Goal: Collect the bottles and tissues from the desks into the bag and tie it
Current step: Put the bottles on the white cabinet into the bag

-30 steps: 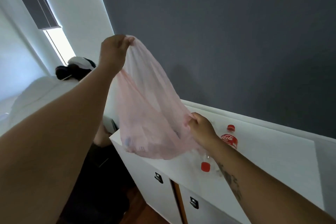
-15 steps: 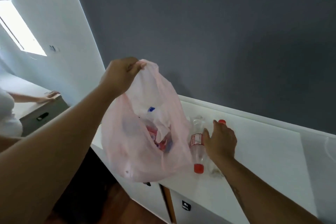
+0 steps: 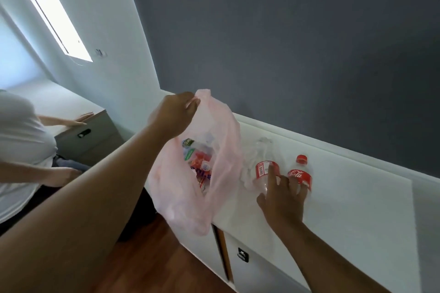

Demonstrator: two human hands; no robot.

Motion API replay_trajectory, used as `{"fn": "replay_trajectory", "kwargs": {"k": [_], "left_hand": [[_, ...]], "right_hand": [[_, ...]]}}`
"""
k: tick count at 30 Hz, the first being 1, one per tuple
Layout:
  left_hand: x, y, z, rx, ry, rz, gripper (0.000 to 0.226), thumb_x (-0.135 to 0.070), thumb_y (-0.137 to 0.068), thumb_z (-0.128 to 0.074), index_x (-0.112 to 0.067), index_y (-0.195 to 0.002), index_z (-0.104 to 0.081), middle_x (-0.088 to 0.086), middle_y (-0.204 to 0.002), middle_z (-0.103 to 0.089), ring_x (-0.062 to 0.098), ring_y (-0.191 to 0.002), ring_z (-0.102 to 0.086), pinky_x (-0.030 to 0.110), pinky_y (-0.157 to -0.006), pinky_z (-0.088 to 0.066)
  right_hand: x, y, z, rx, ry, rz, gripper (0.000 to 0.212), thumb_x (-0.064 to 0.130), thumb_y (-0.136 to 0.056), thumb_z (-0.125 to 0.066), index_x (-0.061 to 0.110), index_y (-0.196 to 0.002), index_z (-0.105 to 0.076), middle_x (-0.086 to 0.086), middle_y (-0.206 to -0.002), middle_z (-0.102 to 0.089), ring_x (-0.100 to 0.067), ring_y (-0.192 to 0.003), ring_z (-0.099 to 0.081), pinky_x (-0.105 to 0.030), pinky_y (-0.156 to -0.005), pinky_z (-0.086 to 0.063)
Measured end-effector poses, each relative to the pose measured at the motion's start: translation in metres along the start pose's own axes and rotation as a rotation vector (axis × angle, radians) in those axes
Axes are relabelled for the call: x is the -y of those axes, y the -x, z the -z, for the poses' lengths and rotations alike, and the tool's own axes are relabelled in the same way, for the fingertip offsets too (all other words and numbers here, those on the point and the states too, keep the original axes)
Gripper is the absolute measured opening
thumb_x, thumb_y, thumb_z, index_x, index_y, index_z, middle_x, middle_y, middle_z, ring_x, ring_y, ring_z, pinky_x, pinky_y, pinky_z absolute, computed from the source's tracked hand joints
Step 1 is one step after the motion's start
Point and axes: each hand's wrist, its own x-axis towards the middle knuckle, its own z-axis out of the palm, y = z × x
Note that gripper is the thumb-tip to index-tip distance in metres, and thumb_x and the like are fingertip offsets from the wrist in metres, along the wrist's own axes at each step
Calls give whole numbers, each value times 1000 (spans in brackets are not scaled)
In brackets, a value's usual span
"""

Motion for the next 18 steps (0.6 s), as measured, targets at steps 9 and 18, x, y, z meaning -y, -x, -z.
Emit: {"fn": "replay_trajectory", "kwargs": {"k": [9, 18], "left_hand": [[22, -6, 28, 5, 2, 58, 37, -37, -102, -35, -11, -93, -59, 11, -85, -65, 33, -78, -60, 41, -71, -51], [33, -20, 29, -12, 111, -26, 41, -39, -104, -33, -11, -97, -63, 8, -90, -69, 27, -81, -61, 39, -77, -52]], "right_hand": [[17, -18, 96, -9, -743, 392, 84, 25, -81, -76, 35, -143, -20, 11, -146, -36, -11, -115, -52, -18, -87, -46], [98, -38, 74, 169, -329, 613, 74, 27, -90, -63, 36, -148, -18, 9, -159, -16, -24, -121, -54, -35, -91, -52]]}}
